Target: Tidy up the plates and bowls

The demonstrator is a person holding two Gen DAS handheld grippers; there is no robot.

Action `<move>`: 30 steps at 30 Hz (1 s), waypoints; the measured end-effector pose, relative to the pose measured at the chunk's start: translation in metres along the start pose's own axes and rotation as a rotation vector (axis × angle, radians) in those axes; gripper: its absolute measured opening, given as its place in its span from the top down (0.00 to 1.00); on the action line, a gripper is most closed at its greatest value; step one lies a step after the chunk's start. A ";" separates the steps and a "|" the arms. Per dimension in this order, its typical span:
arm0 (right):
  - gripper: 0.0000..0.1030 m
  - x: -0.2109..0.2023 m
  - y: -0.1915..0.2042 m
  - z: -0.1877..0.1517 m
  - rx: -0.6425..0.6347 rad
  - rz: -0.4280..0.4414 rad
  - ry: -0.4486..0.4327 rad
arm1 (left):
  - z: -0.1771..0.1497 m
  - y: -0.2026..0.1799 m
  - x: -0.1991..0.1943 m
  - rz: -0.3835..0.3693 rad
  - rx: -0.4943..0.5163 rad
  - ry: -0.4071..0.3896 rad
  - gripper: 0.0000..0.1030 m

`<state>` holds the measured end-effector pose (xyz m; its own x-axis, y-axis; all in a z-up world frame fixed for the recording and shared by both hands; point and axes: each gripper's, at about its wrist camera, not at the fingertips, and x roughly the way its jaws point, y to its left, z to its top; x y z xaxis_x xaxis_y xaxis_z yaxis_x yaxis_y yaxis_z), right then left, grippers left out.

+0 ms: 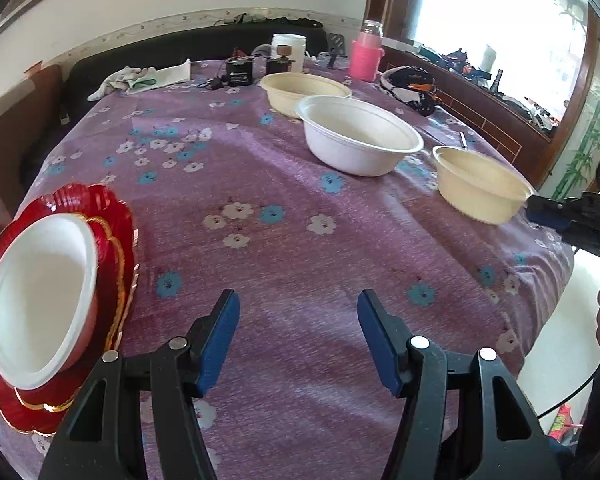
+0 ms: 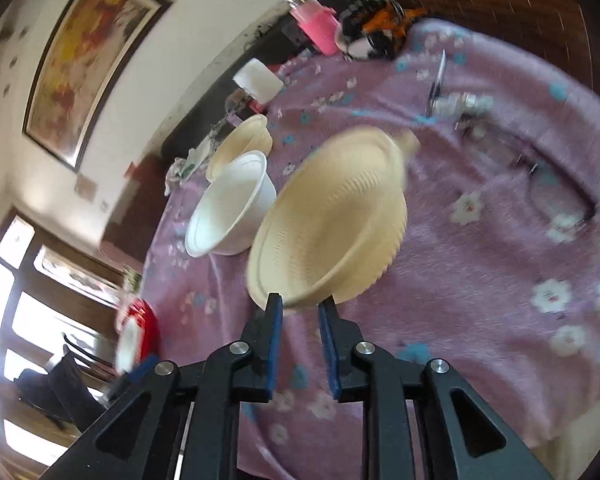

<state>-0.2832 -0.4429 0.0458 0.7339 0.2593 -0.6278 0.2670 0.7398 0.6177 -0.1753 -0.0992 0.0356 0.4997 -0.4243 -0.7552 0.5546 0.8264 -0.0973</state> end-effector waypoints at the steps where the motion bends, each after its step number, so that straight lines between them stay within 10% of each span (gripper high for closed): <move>1: 0.79 -0.006 0.001 0.001 -0.024 -0.006 -0.013 | 0.002 -0.002 0.001 -0.003 0.005 0.002 0.41; 7: 0.76 -0.096 0.040 -0.007 -0.326 -0.099 -0.395 | 0.008 -0.022 0.005 -0.014 0.043 0.003 0.41; 10: 0.01 -0.123 0.057 -0.021 -0.434 -0.206 -0.583 | 0.009 -0.030 0.008 -0.021 0.058 0.013 0.41; 27: 0.01 -0.116 0.044 -0.027 -0.496 -0.300 -0.546 | 0.006 -0.044 0.007 -0.021 0.089 0.022 0.41; 30: 0.16 -0.098 0.039 -0.029 -0.498 -0.287 -0.490 | 0.007 -0.045 0.008 -0.014 0.094 0.024 0.41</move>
<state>-0.3630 -0.4208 0.1177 0.9028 -0.2060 -0.3776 0.2615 0.9599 0.1016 -0.1916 -0.1423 0.0384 0.4760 -0.4258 -0.7695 0.6223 0.7813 -0.0474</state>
